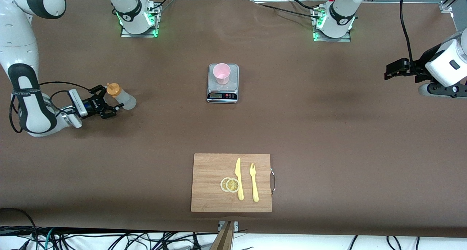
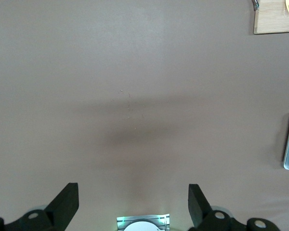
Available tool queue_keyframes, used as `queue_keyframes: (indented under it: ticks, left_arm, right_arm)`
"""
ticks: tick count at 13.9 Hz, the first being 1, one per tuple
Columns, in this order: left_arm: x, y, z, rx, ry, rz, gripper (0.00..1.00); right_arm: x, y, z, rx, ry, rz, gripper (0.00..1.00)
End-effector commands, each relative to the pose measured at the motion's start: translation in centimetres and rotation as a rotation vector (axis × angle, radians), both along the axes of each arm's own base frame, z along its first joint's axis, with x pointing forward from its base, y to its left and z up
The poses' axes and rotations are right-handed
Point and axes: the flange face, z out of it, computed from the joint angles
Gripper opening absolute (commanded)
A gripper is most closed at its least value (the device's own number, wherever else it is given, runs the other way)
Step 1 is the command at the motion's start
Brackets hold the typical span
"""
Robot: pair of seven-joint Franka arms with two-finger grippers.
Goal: Add sauce to pink cup with both arms
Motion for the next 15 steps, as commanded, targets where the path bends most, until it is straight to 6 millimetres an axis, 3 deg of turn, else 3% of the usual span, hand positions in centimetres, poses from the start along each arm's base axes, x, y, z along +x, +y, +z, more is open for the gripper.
queue_keyframes:
  ticks: [1,4,9,12,15]
  left_arm:
    - [0.2,-0.1,0.5,0.007,0.009,-0.021,1.0]
    - [0.2,-0.1,0.6,0.007,0.009,-0.023,1.0]
    - [0.3,-0.1,0.3,0.007,0.016,-0.021,1.0]
    - [0.4,0.0,0.7,0.009,0.006,-0.021,1.0]
    - [0.5,0.0,0.5,0.009,0.008,-0.021,1.0]
  right_arm:
    - [0.9,-3.3,3.4,-0.112,-0.021,0.044,1.0]
    - [2.5,-4.6,8.4,-0.288,-0.001,0.045,1.0]
    - [5.6,-1.8,20.6,-0.703,-0.019,-0.031,1.0]
    - [6.0,1.9,28.1,-0.935,-0.035,-0.135,1.0]
    - [4.3,5.7,34.7,-1.147,0.007,-0.266,1.0]
